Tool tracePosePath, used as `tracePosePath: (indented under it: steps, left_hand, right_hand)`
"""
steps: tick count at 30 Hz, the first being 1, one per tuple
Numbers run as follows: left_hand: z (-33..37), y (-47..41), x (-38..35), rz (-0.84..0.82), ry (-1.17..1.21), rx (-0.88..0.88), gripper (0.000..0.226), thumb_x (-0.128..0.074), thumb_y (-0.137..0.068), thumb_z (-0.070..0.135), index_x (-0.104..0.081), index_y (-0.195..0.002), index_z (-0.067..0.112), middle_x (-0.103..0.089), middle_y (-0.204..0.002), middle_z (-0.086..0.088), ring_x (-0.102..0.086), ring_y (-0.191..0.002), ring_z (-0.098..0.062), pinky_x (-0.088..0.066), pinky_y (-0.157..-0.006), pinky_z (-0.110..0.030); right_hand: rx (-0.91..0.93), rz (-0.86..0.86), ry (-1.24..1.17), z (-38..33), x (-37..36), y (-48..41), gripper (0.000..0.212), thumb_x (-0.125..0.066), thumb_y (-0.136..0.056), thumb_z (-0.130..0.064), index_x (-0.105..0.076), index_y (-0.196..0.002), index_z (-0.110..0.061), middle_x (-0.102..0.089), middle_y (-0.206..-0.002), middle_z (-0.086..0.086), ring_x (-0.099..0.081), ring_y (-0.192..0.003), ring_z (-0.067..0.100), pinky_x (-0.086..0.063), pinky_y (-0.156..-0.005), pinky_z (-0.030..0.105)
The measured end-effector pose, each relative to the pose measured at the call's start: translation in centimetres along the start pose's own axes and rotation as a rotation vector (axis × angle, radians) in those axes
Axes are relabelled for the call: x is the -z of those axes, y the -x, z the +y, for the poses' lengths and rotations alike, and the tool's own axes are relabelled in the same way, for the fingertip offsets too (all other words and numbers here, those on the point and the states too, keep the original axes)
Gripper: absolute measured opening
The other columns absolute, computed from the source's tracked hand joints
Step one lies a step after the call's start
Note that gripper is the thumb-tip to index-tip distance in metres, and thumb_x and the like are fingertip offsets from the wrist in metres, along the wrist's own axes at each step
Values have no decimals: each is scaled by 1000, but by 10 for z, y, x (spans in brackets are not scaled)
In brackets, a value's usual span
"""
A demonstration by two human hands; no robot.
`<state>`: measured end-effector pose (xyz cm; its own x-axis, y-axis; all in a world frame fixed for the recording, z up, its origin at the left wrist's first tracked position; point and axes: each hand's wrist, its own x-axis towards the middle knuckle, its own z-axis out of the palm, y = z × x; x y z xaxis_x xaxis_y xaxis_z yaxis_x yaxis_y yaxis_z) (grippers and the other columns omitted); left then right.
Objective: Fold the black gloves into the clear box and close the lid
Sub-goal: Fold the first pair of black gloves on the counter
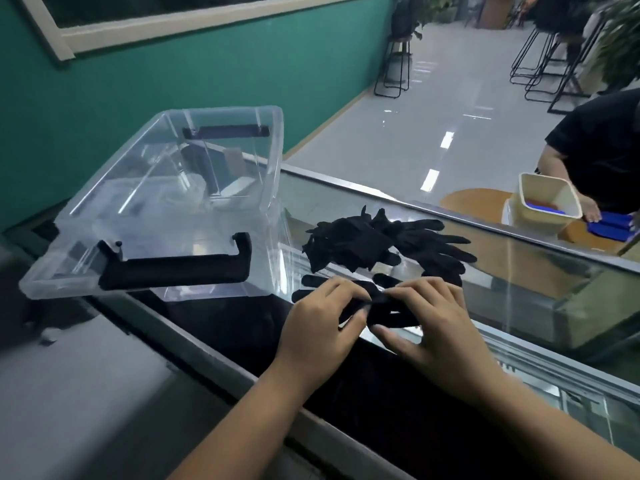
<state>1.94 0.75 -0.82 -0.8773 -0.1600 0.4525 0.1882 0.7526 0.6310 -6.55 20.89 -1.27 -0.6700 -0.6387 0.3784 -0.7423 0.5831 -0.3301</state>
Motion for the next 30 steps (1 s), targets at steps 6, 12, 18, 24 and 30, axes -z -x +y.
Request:
tracePosePath:
  steps: [6, 12, 18, 24, 30]
  left_hand:
    - [4, 25, 9, 55, 35, -87, 13, -73, -99, 17, -74, -112, 20, -70, -106, 14, -69, -99, -4, -59, -87, -27]
    - [6, 36, 14, 167, -169, -176, 16, -75, -92, 14, -71, -105, 21, -69, -103, 12, -65, -96, -11, -54, -91, -34]
    - [5, 30, 11, 279, -397, -22, 29, -76, -79, -5, -70, -91, 21, -63, -101, 6, -54, -99, -19, -47, -88, -32]
    - [-5, 27, 15, 379, -166, 142, 47, -51, -73, -22, -69, -85, 19, -59, -96, 9, -60, -94, -18, -53, -84, -29]
    - [0, 27, 20, 368, 25, 289, 20, -58, -96, 5, -67, -90, 22, -69, -86, 10, -64, -83, -8, -47, -73, -18]
  right_hand:
    - [3, 89, -6, -13, -2, 2, 32, -66, -85, -49, -71, -111, -31, -67, -108, -17, -55, -116, 14, -32, -104, 33]
    - [80, 289, -49, -15, 3, -2, 27, -87, -79, -11, -72, -99, -22, -70, -106, -10, -60, -111, 20, -39, -99, 42]
    - [344, 210, -116, -35, 6, 5, 21, -80, -83, -13, -75, -103, -18, -73, -113, -8, -64, -118, 20, -46, -101, 46]
    - [441, -46, -91, -44, 2, 10, 25, -67, -83, -19, -73, -107, -24, -70, -108, -8, -62, -106, 21, -47, -94, 39]
    - [483, -166, -102, -51, 1, 15, 23, -71, -89, -22, -75, -111, -26, -68, -106, -9, -60, -99, 16, -50, -87, 34]
